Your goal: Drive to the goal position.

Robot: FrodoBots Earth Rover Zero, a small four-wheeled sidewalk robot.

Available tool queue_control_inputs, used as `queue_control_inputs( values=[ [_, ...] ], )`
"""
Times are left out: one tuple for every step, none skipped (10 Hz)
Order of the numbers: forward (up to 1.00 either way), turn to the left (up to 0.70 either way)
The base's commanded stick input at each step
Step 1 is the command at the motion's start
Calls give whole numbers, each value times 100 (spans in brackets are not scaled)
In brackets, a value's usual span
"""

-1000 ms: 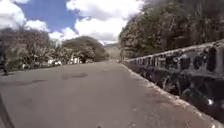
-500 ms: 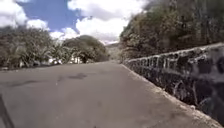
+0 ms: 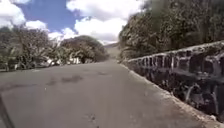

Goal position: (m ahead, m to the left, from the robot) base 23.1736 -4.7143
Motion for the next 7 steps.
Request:
queue_control_inputs(
  values=[
    [70, 0],
    [70, 0],
    [70, 0],
    [70, 0],
    [70, 0],
    [70, 0],
    [70, 0]
  ],
)
